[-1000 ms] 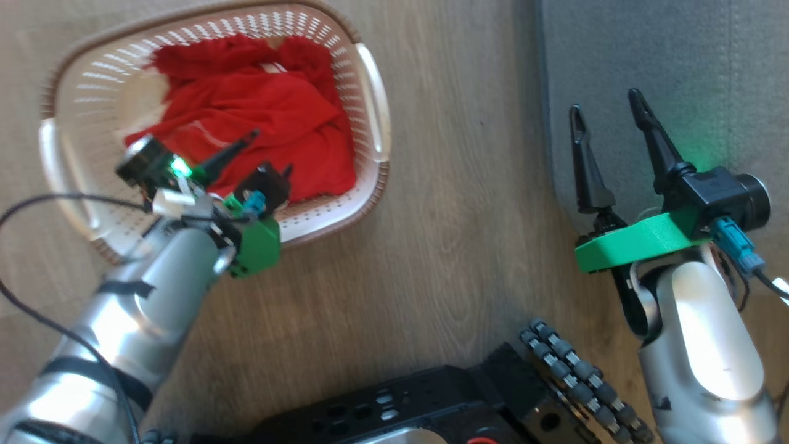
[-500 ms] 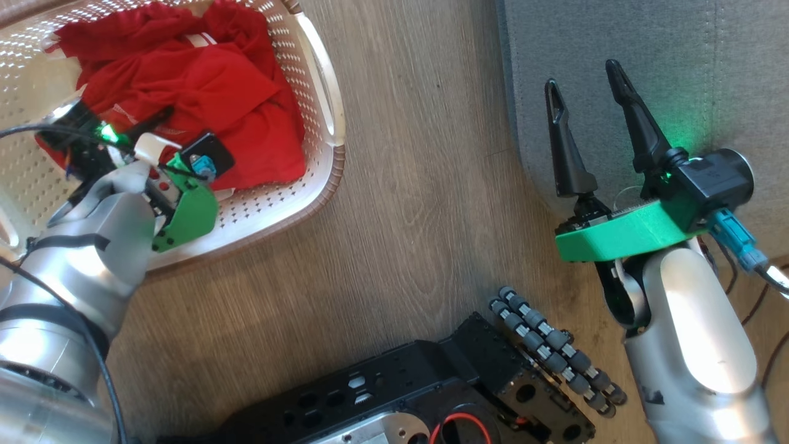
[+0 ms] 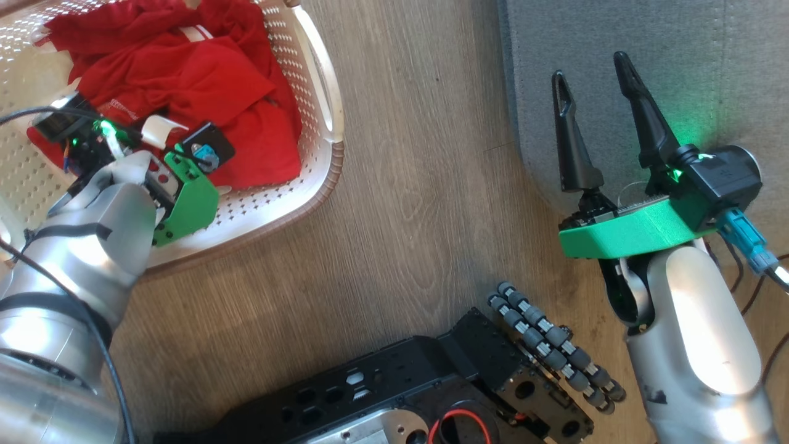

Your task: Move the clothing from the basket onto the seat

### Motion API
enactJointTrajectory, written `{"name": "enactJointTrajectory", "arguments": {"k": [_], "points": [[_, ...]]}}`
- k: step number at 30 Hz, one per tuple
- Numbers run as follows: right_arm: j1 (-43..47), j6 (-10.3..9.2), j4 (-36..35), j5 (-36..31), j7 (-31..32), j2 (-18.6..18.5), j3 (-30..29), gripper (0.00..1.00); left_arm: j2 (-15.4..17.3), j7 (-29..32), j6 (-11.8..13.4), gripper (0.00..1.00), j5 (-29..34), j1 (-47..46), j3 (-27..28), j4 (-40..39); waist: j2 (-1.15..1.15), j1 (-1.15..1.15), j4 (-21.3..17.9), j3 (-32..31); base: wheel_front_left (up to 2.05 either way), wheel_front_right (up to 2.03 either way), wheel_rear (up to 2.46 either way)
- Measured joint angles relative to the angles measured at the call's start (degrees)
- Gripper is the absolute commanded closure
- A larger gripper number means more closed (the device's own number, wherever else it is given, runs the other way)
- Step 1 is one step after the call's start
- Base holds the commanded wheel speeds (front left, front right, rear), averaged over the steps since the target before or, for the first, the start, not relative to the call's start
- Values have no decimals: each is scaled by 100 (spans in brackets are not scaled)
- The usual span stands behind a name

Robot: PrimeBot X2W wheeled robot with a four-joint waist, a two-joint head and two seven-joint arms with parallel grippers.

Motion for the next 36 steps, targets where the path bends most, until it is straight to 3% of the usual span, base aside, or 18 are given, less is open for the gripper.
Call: {"name": "enactJointTrajectory", "arguments": {"k": [2, 13, 16, 22, 36], "points": [[0, -1, -13, 0, -1, 2, -11, 0, -25, -5, -16, 100, -44, -50, 0, 12, 0, 0, 20, 14, 0, 0, 0], [-5, -20, 5, -102, -43, 2, -90, 0, -42, -66, -40, 100, -222, -69, -14, 32, 0, 0, 98, 28, 0, 0, 0], [-44, -41, 97, -102, -43, 2, -81, 0, -51, -212, 164, 100, -377, -68, 43, 44, 0, 0, 116, -43, 0, 0, 0], [-125, -38, 385, -205, -34, 4, -105, 0, -245, -313, 326, 100, -642, 29, 120, -11, 0, 0, 209, -346, 0, 0, 0], [20, -36, 887, -514, 18, 4, -291, 0, -409, -322, 766, 100, -1424, 1432, 522, -1691, 0, 0, 656, -1815, 0, 0, 0]]}}
